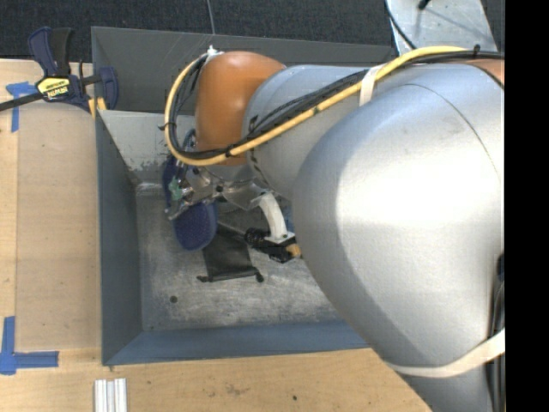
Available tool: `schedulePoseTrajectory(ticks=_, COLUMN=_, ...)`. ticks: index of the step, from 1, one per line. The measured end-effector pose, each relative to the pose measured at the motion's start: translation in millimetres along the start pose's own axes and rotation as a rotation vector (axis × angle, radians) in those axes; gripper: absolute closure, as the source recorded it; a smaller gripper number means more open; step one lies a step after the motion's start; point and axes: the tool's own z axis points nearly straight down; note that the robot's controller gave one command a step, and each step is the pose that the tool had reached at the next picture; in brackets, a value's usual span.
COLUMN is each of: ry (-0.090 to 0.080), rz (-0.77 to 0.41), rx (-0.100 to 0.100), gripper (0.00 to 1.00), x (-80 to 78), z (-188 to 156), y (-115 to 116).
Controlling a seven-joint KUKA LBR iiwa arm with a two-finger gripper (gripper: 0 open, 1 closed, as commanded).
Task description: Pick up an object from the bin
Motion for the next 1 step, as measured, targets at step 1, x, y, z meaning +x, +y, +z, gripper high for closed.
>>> schedulePoseTrajectory(ticks=1, ry=0.001, rz=-0.003, rx=-0.001, gripper=1.0, x=-0.8, z=-76.9, y=-0.5)
